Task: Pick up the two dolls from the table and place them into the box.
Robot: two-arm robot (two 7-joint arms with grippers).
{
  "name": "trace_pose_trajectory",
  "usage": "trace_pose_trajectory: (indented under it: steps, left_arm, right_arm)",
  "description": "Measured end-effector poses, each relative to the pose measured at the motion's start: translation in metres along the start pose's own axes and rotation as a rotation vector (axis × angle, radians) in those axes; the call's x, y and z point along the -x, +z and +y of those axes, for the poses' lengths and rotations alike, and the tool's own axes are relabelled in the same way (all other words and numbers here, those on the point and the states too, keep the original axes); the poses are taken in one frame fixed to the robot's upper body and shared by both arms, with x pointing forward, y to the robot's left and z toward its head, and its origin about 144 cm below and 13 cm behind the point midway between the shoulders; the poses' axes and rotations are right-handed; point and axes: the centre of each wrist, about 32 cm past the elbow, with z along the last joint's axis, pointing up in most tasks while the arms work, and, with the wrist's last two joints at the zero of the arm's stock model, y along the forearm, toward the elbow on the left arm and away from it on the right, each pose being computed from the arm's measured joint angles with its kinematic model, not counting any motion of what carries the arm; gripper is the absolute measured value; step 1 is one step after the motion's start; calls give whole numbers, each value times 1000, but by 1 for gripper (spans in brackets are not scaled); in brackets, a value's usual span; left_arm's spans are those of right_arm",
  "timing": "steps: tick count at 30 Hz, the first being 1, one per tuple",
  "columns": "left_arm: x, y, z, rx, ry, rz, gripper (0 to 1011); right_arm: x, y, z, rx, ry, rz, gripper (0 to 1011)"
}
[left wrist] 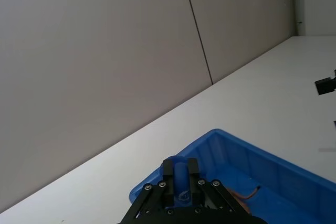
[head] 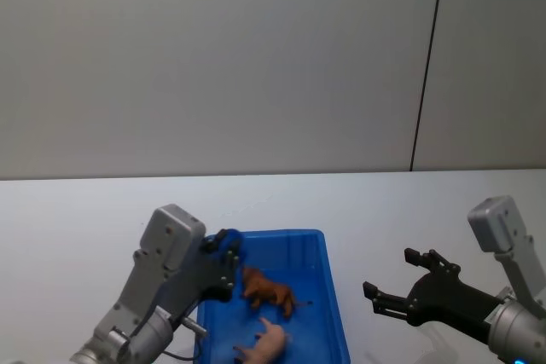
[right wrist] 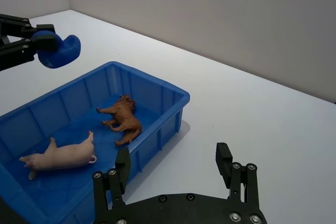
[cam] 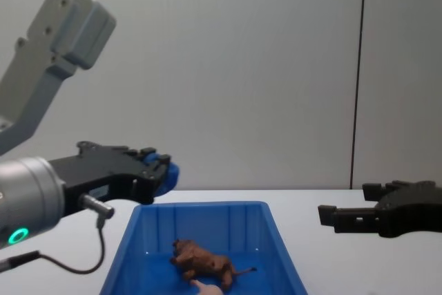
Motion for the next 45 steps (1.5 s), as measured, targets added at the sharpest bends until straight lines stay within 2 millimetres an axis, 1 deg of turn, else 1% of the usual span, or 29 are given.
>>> trace_pose_trajectory:
  steps: [7, 13, 21, 32, 37, 41, 43, 44, 45]
  left_arm:
    - [4, 2, -6, 50, -48, 2, 148]
    - [4, 2, -5, 72, -66, 0, 148]
    - [-1, -1, 0, 89, -87, -1, 148]
    - [-7, -5, 0, 95, -124, -7, 149]
    - [-8, -6, -3, 101, -138, -6, 141]
    - [-8, -8, -4, 104, -145, -6, 101]
    - [-8, -8, -5, 106, -150, -6, 108]
    - [-8, -8, -5, 105, -151, -7, 169]
    - [-8, -9, -5, 105, -153, -10, 206]
  right_arm:
    - [0, 0, 0, 0, 0, 0, 1001]
    - [0, 0, 0, 0, 0, 0, 1001]
    - [0, 0, 0, 0, 0, 0, 1001]
    - [0, 0, 0, 0, 0, 0, 1001]
    - [0, 0, 0, 0, 0, 0, 1001]
    - [0, 0, 0, 0, 0, 0, 1001]
    - [0, 0, 0, 0, 0, 0, 1001]
    - [0, 0, 0, 0, 0, 0, 1001]
    - [0, 0, 0, 0, 0, 0, 1001]
